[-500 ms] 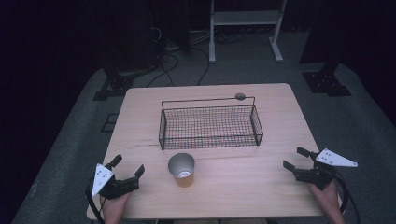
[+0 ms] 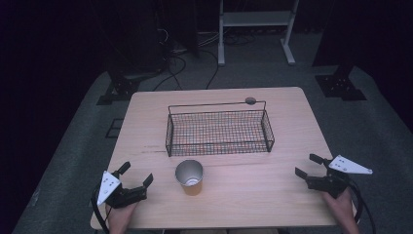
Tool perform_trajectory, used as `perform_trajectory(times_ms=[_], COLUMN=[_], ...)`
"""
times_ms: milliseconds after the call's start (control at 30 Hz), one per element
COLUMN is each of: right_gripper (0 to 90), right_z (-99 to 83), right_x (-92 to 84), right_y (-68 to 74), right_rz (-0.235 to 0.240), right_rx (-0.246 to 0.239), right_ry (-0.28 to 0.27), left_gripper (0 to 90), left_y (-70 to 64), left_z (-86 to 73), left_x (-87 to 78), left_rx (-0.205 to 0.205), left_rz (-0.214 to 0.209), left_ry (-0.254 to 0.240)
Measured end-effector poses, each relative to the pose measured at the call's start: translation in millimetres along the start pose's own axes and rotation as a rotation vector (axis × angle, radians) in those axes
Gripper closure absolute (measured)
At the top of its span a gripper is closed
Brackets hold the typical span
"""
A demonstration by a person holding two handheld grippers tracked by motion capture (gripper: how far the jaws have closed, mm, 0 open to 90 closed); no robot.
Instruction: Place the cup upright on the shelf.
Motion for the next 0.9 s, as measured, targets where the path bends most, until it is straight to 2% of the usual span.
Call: perform_trajectory(times_ms=[233,533,733,767,833,900], right_gripper=[13.6,13.5,13.5,13.5,13.5,13.5], right_z=[0.0,0.0,0.1,0.3,0.3,0.3], right_x=[0.3,0.2,0.2,-0.1,-0.2,0.0], right_y=[-0.4,-0.3,-0.5,-0.7,-0.8,-0.6], right_rz=[0.0,0.0,0.002,0.002,0.003,0.003], right_rx=[-0.001,0.0,0.003,0.005,0.006,0.005], right_ry=[0.001,0.001,-0.001,-0.003,-0.003,-0.003], left_gripper=[2.4,2.4,2.4,2.4,2.4,2.4], left_y=[-8.5,-17.7,-25.1,-27.9,-29.2,-34.4], left_z=[-0.4,3.3,3.5,4.8,5.3,5.6], left_x=[1.8,2.5,4.0,4.3,4.4,5.0], left_rx=[0.009,0.013,0.019,0.035,0.037,0.033], left_rz=[-0.043,-0.088,-0.133,-0.143,-0.149,-0.176], left_ry=[0.009,-0.011,-0.007,-0.014,-0.012,-0.012])
Point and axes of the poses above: each handheld gripper's, and its own axes: x roughly forward along the jaws, z roughly out of its top, y roughly to its left, the point moved 8 cm from there along x, roughly forward along the jaws, and after that the axes turned 9 degrees about -y, right-handed, at the moved point
